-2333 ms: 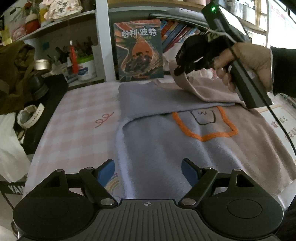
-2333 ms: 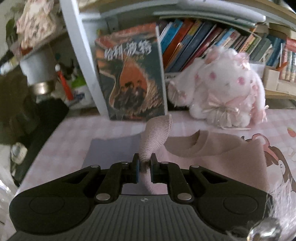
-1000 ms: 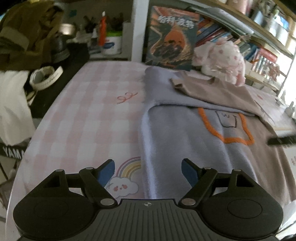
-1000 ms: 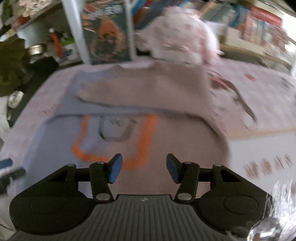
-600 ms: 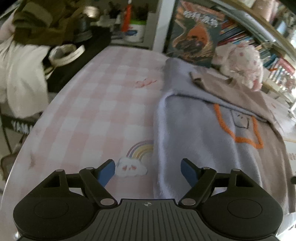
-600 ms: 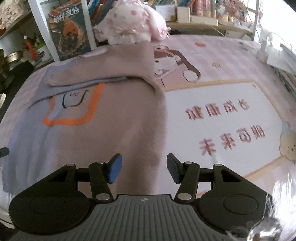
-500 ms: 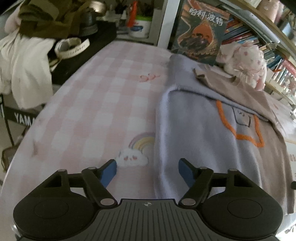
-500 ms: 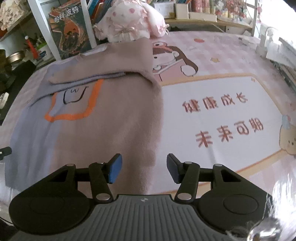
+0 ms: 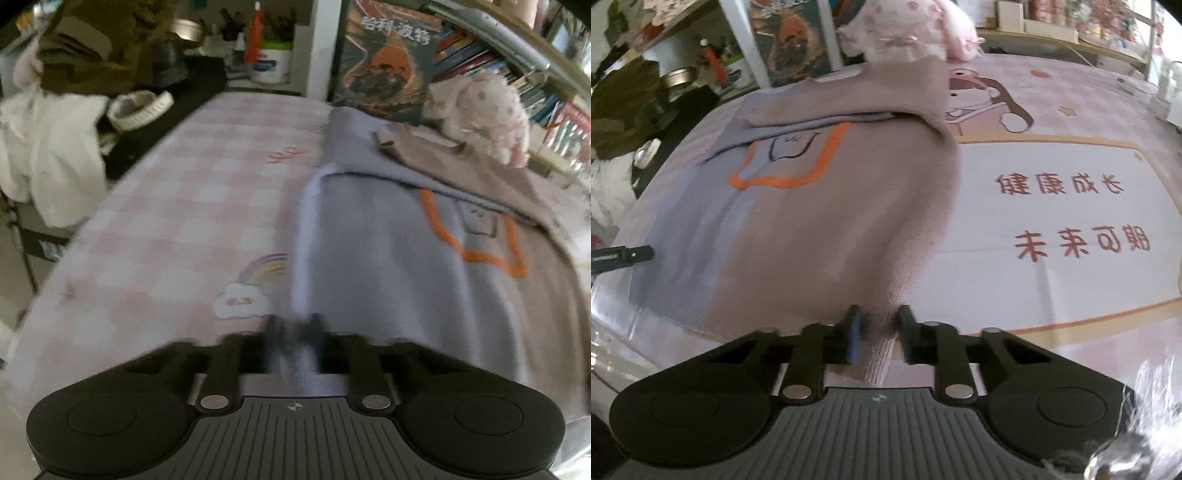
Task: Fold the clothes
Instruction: 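Move both grippers to the sweater side edges, then grasp the lavender side edge with the left gripper while the right grasps the beige hem edge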
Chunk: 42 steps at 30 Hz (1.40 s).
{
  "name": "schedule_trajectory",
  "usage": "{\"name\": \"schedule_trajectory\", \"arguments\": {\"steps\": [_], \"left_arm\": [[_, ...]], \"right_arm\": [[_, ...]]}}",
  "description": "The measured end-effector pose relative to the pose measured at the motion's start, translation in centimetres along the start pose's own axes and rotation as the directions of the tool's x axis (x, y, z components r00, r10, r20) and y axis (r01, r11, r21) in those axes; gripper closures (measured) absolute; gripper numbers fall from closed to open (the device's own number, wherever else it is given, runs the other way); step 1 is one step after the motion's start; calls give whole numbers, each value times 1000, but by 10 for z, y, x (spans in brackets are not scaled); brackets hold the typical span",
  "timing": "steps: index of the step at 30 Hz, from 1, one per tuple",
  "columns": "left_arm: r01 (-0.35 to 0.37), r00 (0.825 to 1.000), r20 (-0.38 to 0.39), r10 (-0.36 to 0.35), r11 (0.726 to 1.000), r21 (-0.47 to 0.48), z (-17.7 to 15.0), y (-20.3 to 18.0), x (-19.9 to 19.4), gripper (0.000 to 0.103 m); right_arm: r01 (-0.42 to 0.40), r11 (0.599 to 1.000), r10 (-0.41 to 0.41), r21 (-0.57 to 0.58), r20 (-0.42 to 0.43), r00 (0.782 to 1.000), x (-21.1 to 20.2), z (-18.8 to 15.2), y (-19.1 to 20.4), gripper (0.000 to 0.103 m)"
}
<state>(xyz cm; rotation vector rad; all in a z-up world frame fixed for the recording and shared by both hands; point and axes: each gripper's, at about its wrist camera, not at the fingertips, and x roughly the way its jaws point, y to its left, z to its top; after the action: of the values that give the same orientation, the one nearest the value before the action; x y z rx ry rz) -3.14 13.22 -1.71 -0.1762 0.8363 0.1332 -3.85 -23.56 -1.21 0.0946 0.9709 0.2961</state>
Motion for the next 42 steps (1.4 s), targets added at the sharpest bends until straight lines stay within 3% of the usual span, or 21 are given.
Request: {"name": "schedule_trajectory", "arguments": {"steps": [5, 7, 14, 17, 19, 21, 28, 29, 30, 31, 37, 42], "left_arm": [[29, 995, 95, -30, 1000, 12, 7, -19, -28, 99], [45, 994, 97, -47, 999, 27, 5, -21, -31, 98], [62, 997, 51, -61, 998, -13, -12, -11, -24, 94], [66, 997, 36, -65, 997, -31, -16, -7, -22, 77], [69, 997, 25, -67, 997, -43, -18, -5, -21, 55], [71, 997, 15, -70, 996, -55, -21, -2, -20, 53], [96, 995, 1, -97, 993, -70, -24, 1, -19, 61], [105, 994, 6, -105, 992, -65, -22, -1, -21, 74], [114, 993, 11, -114, 992, -59, -21, -2, -22, 90], [123, 992, 15, -122, 991, -53, -19, -3, -23, 97], [175, 984, 41, -174, 984, -18, -10, -11, -31, 99], [191, 982, -3, -191, 981, -36, -12, -6, -26, 97]], "right_arm": [[-6, 1000, 6, 1, 120, 993, -23, 7, -1, 93], [-8, 1000, 7, 2, 168, 986, -32, 9, -2, 93], [-6, 1000, 4, 17, 98, 995, -23, 5, -13, 93], [-4, 999, 1, 47, 72, 997, -20, -1, -14, 92], [-4, 997, 1, 71, 47, 999, -18, -4, -16, 89], [0, 995, -4, 101, 37, 999, -15, -7, -19, 84], [13, 990, -17, 143, 25, 1000, -10, -10, -19, 75], [12, 990, -16, 140, 25, 1000, -9, -10, -17, 76], [12, 991, -15, 135, 23, 1000, -8, -9, -16, 83], [12, 991, -15, 131, 20, 1000, -8, -9, -14, 88], [-34, 986, 22, 165, 77, 997, -23, -8, -10, 92], [-37, 985, 24, 167, 78, 997, -29, -7, -13, 92]]}}
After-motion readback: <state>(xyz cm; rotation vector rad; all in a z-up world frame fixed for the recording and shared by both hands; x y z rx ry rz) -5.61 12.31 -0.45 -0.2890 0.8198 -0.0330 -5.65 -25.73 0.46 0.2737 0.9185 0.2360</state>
